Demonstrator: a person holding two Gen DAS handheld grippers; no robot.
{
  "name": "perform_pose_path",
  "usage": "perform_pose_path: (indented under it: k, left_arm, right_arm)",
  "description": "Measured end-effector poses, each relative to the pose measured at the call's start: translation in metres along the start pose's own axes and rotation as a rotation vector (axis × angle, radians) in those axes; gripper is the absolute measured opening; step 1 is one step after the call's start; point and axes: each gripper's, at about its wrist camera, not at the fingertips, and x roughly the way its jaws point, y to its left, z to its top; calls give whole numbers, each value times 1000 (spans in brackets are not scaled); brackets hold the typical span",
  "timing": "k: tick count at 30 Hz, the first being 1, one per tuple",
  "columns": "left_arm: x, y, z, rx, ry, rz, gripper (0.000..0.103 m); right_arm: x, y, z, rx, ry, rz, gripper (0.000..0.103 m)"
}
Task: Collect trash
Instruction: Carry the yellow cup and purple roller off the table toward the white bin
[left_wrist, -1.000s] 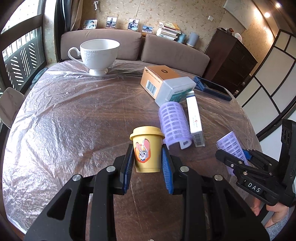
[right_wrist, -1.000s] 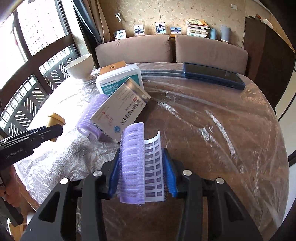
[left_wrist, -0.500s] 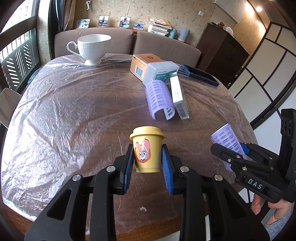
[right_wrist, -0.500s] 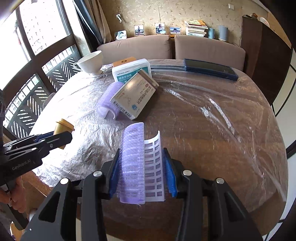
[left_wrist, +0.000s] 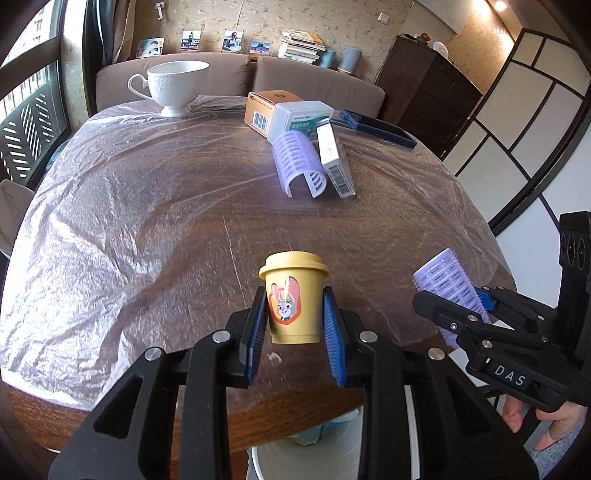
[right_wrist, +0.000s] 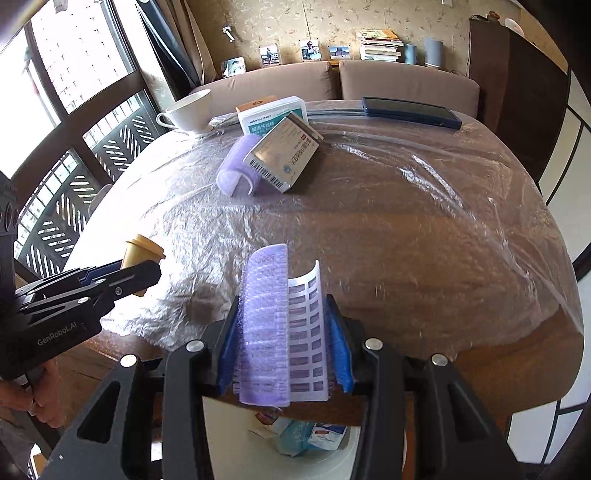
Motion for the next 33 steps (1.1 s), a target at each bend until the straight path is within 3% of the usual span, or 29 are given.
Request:
perform_pose_path:
  k: [13, 26, 33]
  left_arm:
    - [-22, -27, -38, -19, -17, 36, 31]
    - [-35, -73, -115, -88, 10, 94, 31]
    - [-40, -84, -140, -89, 31, 110, 31]
  right_arm:
    - [-31, -2, -36, -64, -19, 37, 42]
    - [-59, -25, -107, -86, 23, 87, 42]
    - [-70, -24, -127, -92, 39, 89, 42]
